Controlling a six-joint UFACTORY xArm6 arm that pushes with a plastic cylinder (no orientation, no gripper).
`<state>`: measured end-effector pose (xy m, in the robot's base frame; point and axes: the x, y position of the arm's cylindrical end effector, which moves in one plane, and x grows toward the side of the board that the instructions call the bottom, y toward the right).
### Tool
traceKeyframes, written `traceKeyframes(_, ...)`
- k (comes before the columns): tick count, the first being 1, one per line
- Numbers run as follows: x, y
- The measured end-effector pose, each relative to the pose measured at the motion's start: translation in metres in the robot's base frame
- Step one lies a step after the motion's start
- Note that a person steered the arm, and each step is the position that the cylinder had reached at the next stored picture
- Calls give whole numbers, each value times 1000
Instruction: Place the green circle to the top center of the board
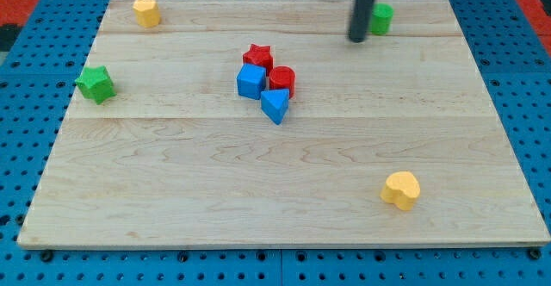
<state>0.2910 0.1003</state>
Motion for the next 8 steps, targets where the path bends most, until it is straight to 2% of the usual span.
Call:
traceKeyframes(1,9,102)
traceKeyframes(2,-12,149)
traceKeyframes(3,-37,124)
traceKeyframes(4,-24,38)
traceKeyframes(5,-24,53)
traceKeyframes(7,-39,196)
traceKeyframes(8,-65,98)
